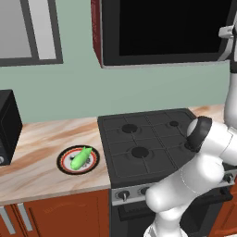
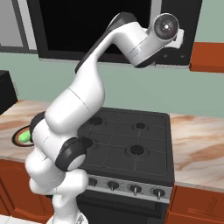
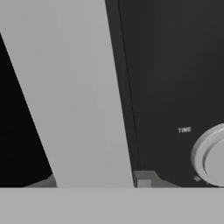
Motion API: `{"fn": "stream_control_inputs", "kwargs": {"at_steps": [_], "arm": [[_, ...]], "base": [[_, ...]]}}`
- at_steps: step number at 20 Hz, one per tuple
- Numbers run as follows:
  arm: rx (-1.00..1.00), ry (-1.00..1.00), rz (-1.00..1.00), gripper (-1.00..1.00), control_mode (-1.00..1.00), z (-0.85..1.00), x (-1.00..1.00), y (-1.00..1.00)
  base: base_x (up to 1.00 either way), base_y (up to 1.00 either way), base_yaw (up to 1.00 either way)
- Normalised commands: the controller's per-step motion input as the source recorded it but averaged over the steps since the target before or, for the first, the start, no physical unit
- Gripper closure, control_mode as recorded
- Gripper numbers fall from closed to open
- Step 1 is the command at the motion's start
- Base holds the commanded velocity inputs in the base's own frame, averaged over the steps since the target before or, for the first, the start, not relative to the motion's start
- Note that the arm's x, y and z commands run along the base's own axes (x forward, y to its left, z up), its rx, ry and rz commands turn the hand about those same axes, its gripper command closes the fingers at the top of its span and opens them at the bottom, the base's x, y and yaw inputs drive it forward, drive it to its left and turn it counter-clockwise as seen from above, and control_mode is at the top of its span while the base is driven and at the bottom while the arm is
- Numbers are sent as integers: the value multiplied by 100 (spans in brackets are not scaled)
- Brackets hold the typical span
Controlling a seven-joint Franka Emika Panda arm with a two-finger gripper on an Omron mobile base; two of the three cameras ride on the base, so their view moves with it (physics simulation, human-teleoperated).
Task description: Pick the corn from the counter and place it in the microwave. Then turn on the microwave.
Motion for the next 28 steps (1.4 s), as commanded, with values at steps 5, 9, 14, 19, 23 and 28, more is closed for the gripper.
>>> {"fn": "stream_control_inputs", "kwargs": {"at_steps": [5,9,14,19,23,28], "arm": [[-2,-7,-10,100,-100,12,-35,7],[-4,-2,-14,100,-100,20,-39,17],[-5,0,-16,100,-100,26,-42,17],[-3,0,-16,100,-100,37,-41,11],[-1,0,-14,100,-100,40,-44,6],[0,0,-11,100,-100,50,-53,0]], "base": [[0,0,0],[0,0,0],[0,0,0],[0,0,0],[0,0,0],[0,0,0]]}}
